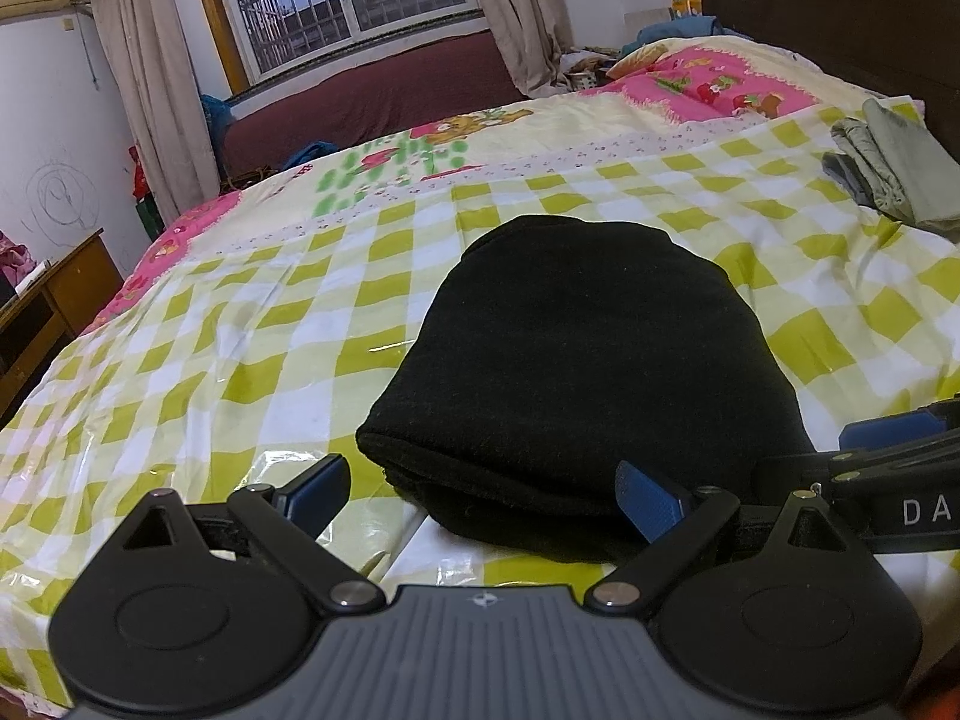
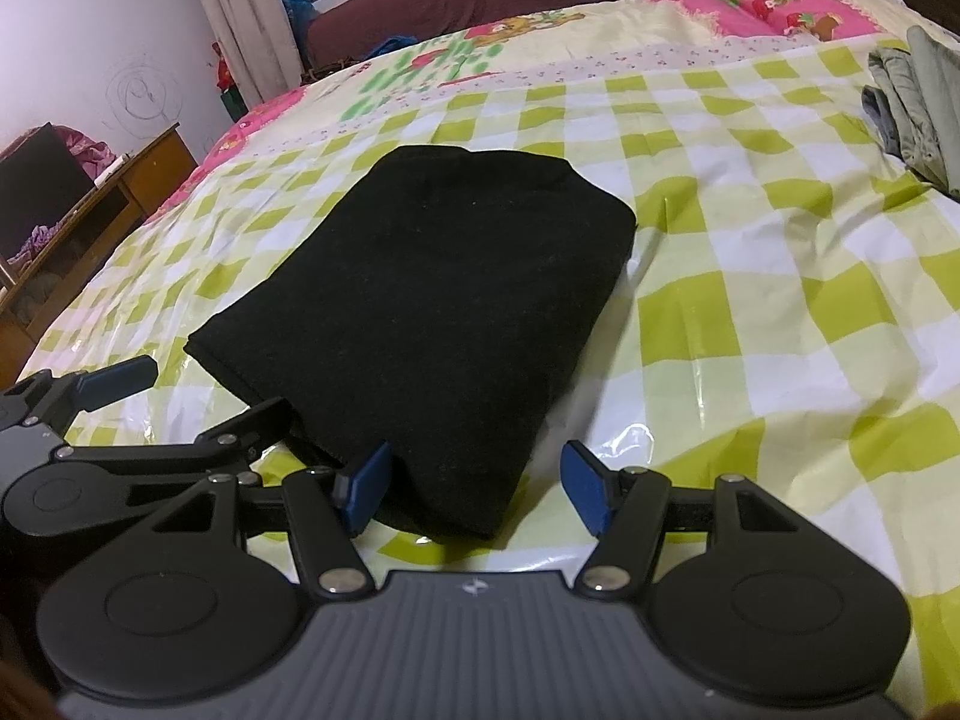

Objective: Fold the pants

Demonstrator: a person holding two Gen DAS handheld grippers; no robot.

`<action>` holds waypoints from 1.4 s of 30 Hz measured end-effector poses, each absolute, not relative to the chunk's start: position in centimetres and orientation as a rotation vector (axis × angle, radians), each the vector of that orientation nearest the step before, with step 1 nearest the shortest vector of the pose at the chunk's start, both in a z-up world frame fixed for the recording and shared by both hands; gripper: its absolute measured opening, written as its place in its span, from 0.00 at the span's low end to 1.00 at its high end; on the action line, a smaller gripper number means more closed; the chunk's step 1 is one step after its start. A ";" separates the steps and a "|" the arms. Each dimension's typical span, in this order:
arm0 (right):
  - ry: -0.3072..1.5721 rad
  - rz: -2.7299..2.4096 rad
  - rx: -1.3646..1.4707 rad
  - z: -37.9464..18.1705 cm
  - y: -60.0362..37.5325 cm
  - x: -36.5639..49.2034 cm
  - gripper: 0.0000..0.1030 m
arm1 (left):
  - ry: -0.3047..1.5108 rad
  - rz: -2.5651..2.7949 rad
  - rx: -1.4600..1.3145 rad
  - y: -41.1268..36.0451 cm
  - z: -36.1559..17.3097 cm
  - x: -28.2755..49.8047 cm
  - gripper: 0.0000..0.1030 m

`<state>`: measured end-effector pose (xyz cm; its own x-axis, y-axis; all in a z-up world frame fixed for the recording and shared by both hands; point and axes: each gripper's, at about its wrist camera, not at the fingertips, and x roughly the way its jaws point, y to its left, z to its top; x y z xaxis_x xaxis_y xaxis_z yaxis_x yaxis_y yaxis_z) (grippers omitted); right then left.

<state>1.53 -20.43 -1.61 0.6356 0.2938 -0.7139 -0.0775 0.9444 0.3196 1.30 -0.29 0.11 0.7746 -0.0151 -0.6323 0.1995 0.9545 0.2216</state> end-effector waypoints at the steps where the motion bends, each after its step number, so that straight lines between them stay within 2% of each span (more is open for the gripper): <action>1: 0.856 0.216 0.269 -1.6 -20.4 1.5 0.62 | 0.677 -0.116 0.287 -0.2 0.1 1.3 1.00; 19: 0.801 0.232 0.280 -0.3 -20.2 1.4 0.62 | 0.648 -0.066 0.345 -1.1 1.6 0.9 1.00; 42: 0.799 0.188 0.237 0.1 -20.3 1.3 0.62 | 0.668 -0.097 0.308 -1.6 0.8 1.5 1.00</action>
